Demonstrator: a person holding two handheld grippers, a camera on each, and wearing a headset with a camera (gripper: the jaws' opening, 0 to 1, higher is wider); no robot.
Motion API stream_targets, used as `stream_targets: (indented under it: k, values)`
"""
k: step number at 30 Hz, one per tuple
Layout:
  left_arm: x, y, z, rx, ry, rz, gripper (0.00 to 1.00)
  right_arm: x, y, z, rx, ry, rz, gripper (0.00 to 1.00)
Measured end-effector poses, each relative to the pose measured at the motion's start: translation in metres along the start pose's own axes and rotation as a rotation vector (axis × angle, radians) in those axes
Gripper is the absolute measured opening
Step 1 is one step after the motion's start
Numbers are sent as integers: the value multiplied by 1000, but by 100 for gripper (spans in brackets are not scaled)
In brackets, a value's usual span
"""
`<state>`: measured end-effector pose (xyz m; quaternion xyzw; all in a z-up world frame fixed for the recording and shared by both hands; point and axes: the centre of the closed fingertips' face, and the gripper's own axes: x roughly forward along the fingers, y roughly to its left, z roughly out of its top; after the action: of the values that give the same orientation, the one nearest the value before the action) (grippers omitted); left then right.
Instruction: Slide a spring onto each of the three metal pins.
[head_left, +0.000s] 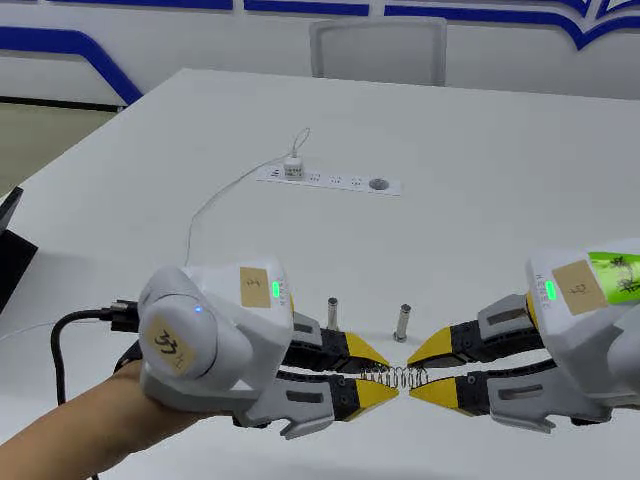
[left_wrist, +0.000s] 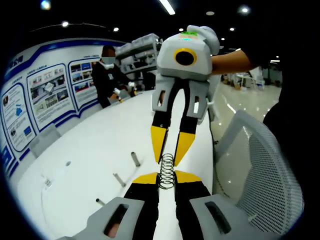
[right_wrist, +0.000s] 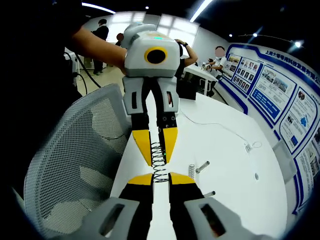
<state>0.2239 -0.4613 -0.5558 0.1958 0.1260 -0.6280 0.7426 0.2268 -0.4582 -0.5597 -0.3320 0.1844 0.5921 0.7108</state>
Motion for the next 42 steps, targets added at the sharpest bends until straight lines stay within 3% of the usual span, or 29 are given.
stream_targets:
  k: [7, 25, 33, 35, 36, 40, 42]
  values:
    - [-1, -4, -1, 28, 1, -21, 10, 3, 5, -5, 55, -12, 39, 12]
    - [-5, -5, 0, 42, -18, -23, 10, 2, 8, 1, 133, -79, 66, 11]
    - [-5, -3, -5, 40, 2, -15, 10, -7, 8, 20, 152, -158, 77, 11]
    - [-4, -4, -7, 48, 16, -18, 10, -9, 9, 28, 167, -199, 93, 11]
    - [-3, -6, -7, 49, 19, -24, 10, -11, 10, 38, 188, -248, 97, 11]
    - [0, -5, -7, 46, 22, -10, 10, -9, 7, 41, 182, -246, 80, 11]
    - [0, -6, -5, 14, 10, -15, 10, -9, 7, 44, 195, -267, 76, 11]
